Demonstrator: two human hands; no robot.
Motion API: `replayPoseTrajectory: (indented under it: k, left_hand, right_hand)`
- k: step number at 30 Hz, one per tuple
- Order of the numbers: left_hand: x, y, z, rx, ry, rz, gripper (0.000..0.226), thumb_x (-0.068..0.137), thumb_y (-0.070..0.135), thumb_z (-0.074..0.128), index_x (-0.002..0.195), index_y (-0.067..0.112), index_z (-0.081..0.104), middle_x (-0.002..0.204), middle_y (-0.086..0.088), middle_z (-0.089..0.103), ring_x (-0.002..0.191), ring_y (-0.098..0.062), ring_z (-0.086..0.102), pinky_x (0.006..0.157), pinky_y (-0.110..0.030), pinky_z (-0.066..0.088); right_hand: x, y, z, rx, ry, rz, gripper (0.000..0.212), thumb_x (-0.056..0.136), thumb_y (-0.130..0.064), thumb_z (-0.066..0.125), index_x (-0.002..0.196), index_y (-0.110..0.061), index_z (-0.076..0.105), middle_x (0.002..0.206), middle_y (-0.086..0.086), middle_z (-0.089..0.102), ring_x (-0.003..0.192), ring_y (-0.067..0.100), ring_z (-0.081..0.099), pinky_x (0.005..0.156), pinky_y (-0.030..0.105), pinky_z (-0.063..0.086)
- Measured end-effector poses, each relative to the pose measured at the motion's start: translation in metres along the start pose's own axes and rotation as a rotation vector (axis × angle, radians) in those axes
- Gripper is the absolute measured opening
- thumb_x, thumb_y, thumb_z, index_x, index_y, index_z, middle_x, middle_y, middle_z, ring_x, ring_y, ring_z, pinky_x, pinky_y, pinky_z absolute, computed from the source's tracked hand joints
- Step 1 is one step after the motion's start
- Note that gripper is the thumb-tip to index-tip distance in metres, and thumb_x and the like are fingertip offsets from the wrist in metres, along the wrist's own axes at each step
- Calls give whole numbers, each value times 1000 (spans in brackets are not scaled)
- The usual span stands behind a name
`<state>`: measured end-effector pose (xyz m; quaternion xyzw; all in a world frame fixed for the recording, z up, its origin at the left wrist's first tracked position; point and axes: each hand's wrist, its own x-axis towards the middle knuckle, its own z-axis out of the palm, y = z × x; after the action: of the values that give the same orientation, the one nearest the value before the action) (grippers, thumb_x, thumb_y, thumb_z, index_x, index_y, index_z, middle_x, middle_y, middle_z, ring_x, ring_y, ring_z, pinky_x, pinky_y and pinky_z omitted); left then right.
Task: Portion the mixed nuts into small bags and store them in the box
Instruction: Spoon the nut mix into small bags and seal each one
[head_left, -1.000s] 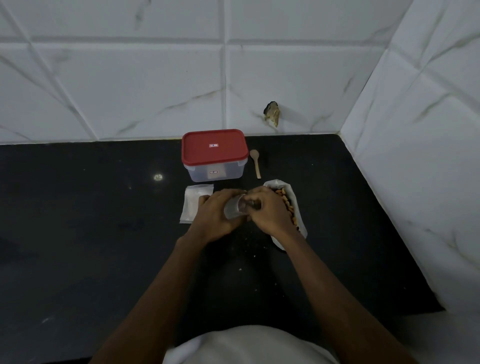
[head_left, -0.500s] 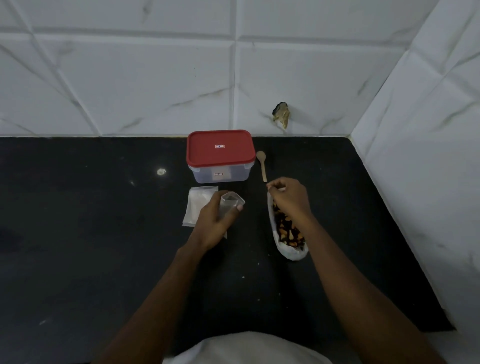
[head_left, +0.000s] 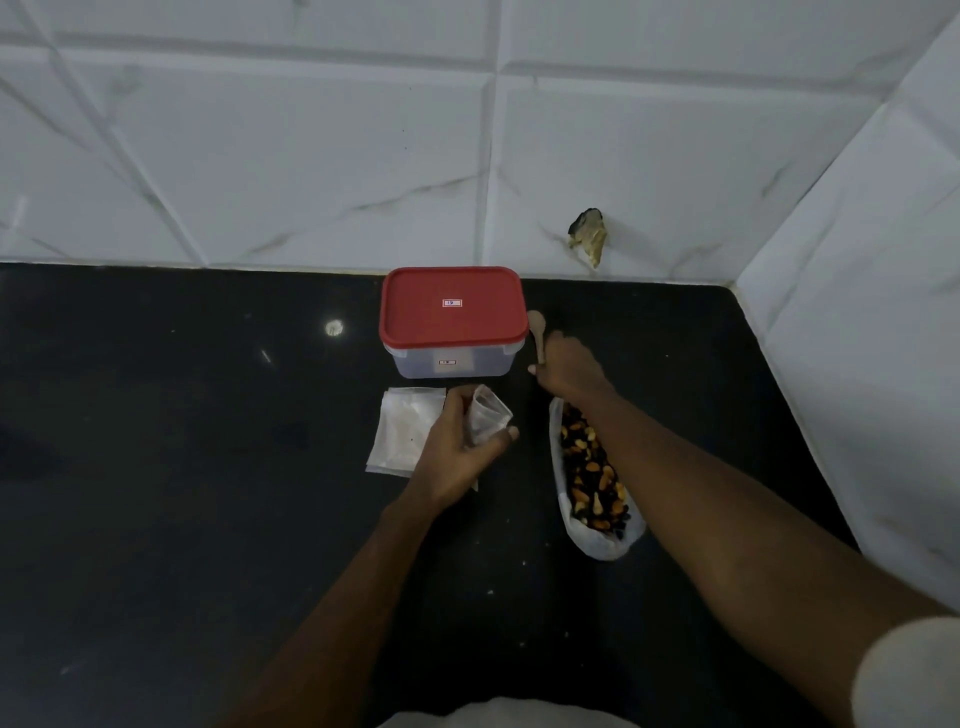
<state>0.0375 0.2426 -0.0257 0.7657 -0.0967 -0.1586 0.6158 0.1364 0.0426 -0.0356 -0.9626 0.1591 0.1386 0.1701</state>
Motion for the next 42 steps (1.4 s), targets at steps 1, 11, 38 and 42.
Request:
replayPoseTrajectory:
  k: [1,11,38,42]
  left_hand:
    - [1,-1,1,24,-2,9,51,85,30,73,126,30,43,118,14,56,108,6,55,82,-13,46]
    - [2,-6,8,99,-62,77,47,80,25,78,119,27,51,113,15,58,104,9,55,82,-9,48]
    - [-18,-7,39,237,-227,52,43,74,36,82,108,38,57,108,17,62,101,5,58,87,-22,48]
    - [-16,-7,40,335,-284,37,43,73,36,82,107,39,54,107,16,61,101,1,58,91,-27,50]
  right_hand:
    - [1,0,-1,4,-16,-1,39,94,-25,63,126,-8,50,117,13,59,100,24,61,84,37,54]
    - [-17,15,-16,124,184,-10,19,96,-28,59,104,-12,55,95,5,62,79,16,61,69,34,54]
    - [-160,84,-29,929,586,42,16,95,-34,62,85,-22,65,81,-1,70,79,13,69,77,36,58]
    - [-176,97,-26,803,702,34,18,94,-32,65,77,-34,57,76,-4,69,73,10,69,73,38,59]
